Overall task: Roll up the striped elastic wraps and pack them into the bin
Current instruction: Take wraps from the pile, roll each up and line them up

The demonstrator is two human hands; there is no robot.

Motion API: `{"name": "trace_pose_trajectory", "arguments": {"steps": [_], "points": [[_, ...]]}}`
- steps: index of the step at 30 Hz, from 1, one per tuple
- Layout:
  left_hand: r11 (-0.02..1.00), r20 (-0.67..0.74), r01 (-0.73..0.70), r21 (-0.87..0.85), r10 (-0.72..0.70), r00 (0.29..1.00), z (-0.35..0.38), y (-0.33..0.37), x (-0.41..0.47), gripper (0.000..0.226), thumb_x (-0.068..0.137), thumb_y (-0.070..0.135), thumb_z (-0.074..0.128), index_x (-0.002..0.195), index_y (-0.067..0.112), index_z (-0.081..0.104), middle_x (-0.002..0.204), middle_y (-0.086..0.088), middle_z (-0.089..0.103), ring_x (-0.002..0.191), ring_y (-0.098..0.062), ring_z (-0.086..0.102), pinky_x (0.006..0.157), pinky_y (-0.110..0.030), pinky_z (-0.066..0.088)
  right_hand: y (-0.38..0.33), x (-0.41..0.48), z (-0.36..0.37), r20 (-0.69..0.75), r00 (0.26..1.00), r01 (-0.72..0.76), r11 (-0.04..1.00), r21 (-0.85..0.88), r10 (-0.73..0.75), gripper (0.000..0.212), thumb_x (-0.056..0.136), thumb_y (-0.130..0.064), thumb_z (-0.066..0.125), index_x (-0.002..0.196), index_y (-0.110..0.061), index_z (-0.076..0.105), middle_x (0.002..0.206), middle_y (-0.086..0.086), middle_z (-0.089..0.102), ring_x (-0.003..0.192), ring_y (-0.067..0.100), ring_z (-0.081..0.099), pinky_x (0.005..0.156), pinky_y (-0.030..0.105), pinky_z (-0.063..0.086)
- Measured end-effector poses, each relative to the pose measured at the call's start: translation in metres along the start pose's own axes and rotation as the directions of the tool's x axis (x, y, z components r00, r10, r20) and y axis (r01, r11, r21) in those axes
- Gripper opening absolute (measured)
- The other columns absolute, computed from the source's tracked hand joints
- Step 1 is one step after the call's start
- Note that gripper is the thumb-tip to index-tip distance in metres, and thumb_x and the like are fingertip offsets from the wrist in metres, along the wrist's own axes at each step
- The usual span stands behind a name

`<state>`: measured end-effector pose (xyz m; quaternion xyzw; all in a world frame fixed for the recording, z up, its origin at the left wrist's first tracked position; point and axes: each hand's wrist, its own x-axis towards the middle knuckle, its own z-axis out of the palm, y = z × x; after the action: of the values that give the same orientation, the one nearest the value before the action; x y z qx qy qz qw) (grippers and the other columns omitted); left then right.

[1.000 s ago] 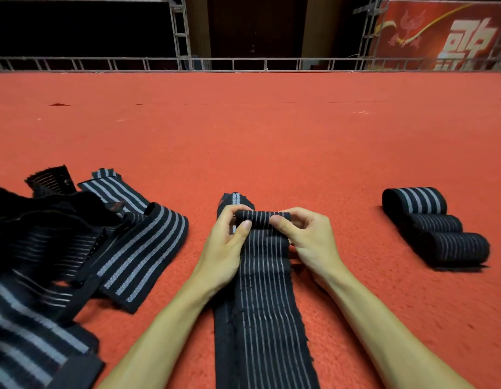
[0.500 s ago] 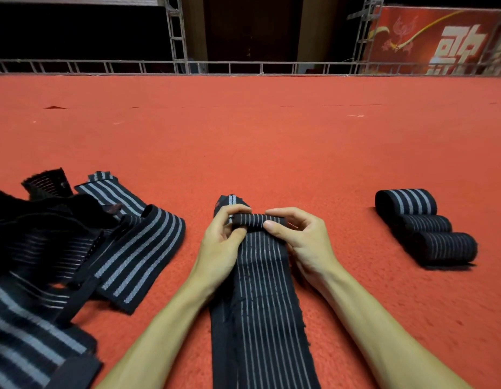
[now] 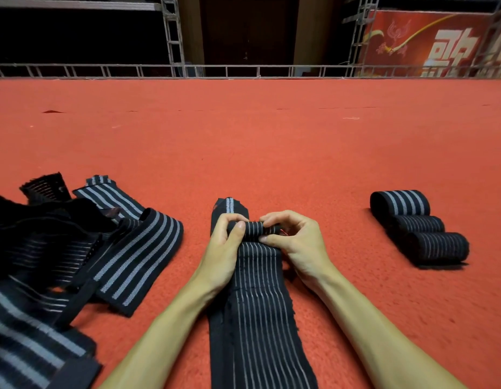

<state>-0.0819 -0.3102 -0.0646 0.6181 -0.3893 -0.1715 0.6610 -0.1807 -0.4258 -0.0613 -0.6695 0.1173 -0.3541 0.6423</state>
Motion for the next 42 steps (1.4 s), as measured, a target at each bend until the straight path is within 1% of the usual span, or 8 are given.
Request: {"name": "trace_pose_trajectory", "arguments": {"steps": [7,10,16,20,24,28,32,42], "points": [[0.998,-0.049,0.026,-0.061,-0.029,0.998,-0.005,-0.001,0.001,0.024,0.093,0.003,0.048,0.104,0.024,0.052,0.099,-0.003,0.058,0.087,-0.012,0.054,0.076,-0.026,0.047,0.005,0.001,0.006,0.064,0.998,0.008,0.991,-0.132,0.001,0.029,0.086,-0.033,0.062,0.107,-0.013,0.068,0.096,-0.006,0.07,0.082,-0.002,0.06,0.072,0.012,0.043],[0.995,-0.025,0.022,-0.095,-0.024,0.999,-0.003,0.002,-0.001,0.039,0.09,-0.011,0.042,0.108,0.023,0.051,0.097,-0.005,0.056,0.081,-0.009,0.053,0.068,-0.02,0.049,0.009,0.002,0.01,0.021,0.999,-0.031,0.971,-0.238,0.037,0.019,0.094,-0.031,0.059,0.098,-0.016,0.069,0.083,-0.012,0.068,0.068,-0.008,0.057,0.063,0.009,0.04],[0.997,0.001,0.044,-0.066,-0.044,0.999,0.0,0.008,-0.004,0.055,0.086,-0.013,0.04,0.12,0.029,0.049,0.109,-0.001,0.056,0.087,-0.001,0.056,0.078,-0.018,0.047,0.005,-0.001,0.008,-0.003,1.0,-0.026,0.997,-0.079,0.026,0.009,0.084,-0.009,0.07,0.093,-0.01,0.069,0.086,0.0,0.07,0.077,0.004,0.063,0.067,0.017,0.049],[0.97,0.094,0.154,-0.189,-0.138,0.986,-0.002,0.006,-0.005,0.034,0.088,0.022,0.053,0.119,0.034,0.044,0.11,-0.004,0.062,0.095,-0.009,0.063,0.083,-0.025,0.05,0.0,-0.005,0.007,0.03,0.999,-0.019,1.0,0.005,0.019,0.016,0.079,0.002,0.072,0.091,-0.009,0.07,0.084,-0.002,0.071,0.077,0.006,0.065,0.068,0.019,0.05],[0.979,0.093,0.188,-0.076,-0.181,0.979,-0.003,0.003,-0.005,0.034,0.078,0.061,0.055,0.107,0.046,0.048,0.123,-0.003,0.059,0.113,-0.014,0.059,0.098,-0.036,0.045,-0.001,-0.004,0.006,0.027,1.0,-0.003,0.999,0.036,0.002,0.024,0.074,0.011,0.071,0.085,-0.01,0.069,0.086,-0.005,0.071,0.079,0.005,0.065,0.073,0.019,0.051],[0.99,-0.004,0.138,-0.034,-0.138,0.99,0.001,0.004,-0.004,0.007,0.099,0.024,0.045,0.105,0.027,0.048,0.108,-0.002,0.061,0.096,-0.008,0.06,0.08,-0.02,0.048,-0.001,-0.004,0.005,0.034,0.999,-0.012,0.999,0.041,0.01,0.023,0.075,0.008,0.072,0.089,-0.01,0.07,0.089,-0.005,0.071,0.08,0.007,0.064,0.076,0.021,0.052],[0.977,-0.015,0.091,-0.192,-0.095,0.995,0.0,0.006,-0.005,0.028,0.094,-0.001,0.049,0.108,0.023,0.049,0.096,-0.001,0.06,0.081,-0.004,0.061,0.073,-0.019,0.051,0.001,-0.001,0.007,0.054,0.997,-0.068,0.992,0.11,0.063,0.019,0.086,-0.025,0.066,0.103,-0.016,0.071,0.094,-0.002,0.071,0.087,0.013,0.062,0.076,0.026,0.05],[0.993,0.043,0.027,-0.114,-0.023,0.999,-0.002,0.007,-0.007,0.051,0.07,0.008,0.052,0.115,0.031,0.058,0.116,-0.002,0.059,0.105,-0.015,0.057,0.095,-0.029,0.046,0.004,-0.001,0.013,-0.033,0.999,-0.049,0.97,-0.239,0.042,0.019,0.095,-0.034,0.054,0.09,-0.024,0.069,0.084,-0.011,0.071,0.08,0.001,0.064,0.075,0.02,0.046]]}}
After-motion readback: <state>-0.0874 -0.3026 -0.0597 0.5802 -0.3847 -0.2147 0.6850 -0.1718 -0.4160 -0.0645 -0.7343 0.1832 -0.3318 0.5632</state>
